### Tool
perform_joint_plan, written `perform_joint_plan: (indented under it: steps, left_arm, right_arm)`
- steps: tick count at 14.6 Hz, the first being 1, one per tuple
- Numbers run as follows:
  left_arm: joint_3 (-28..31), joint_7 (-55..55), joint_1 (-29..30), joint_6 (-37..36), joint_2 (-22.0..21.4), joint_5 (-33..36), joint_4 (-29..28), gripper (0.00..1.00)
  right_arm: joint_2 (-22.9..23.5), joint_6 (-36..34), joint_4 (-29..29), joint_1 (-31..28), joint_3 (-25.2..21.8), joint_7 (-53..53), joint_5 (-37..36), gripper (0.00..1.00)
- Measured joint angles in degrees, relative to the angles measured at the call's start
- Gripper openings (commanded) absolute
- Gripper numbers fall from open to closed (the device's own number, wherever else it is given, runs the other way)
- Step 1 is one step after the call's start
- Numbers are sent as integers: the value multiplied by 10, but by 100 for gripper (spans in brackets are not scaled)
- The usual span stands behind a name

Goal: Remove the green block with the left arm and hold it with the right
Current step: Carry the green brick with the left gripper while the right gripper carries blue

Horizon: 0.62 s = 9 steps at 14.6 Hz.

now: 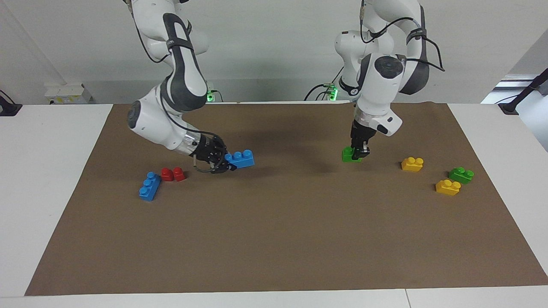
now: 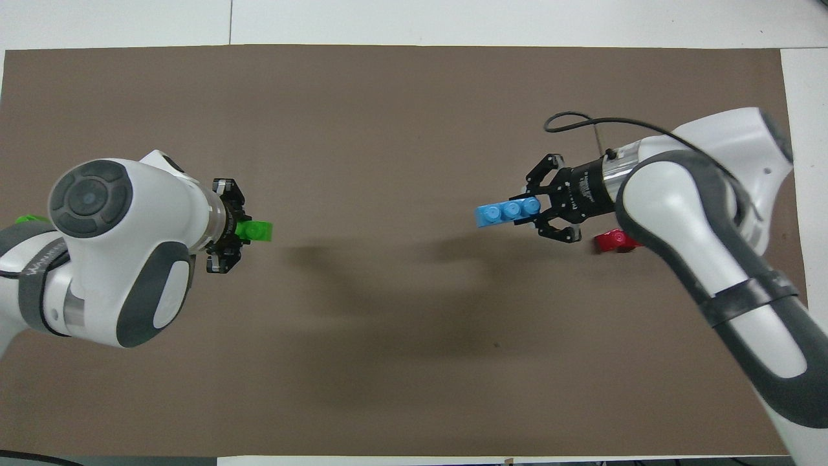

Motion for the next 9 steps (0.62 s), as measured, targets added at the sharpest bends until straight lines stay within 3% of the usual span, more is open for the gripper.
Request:
perform_joint_plan:
  steps: [2, 5, 9]
  left_arm:
    - [1, 63, 39, -2, 0, -1, -2, 0]
    - [1, 151, 89, -2, 0, -6, -2, 0]
    - [1, 256, 146, 5, 5, -9, -4, 0]
  right_arm:
    - [23, -71, 70, -37, 0, 0, -10, 0]
    - [94, -146, 183, -73, 0, 0, -11, 0]
    - [151, -141, 220, -91, -1, -11, -32, 0]
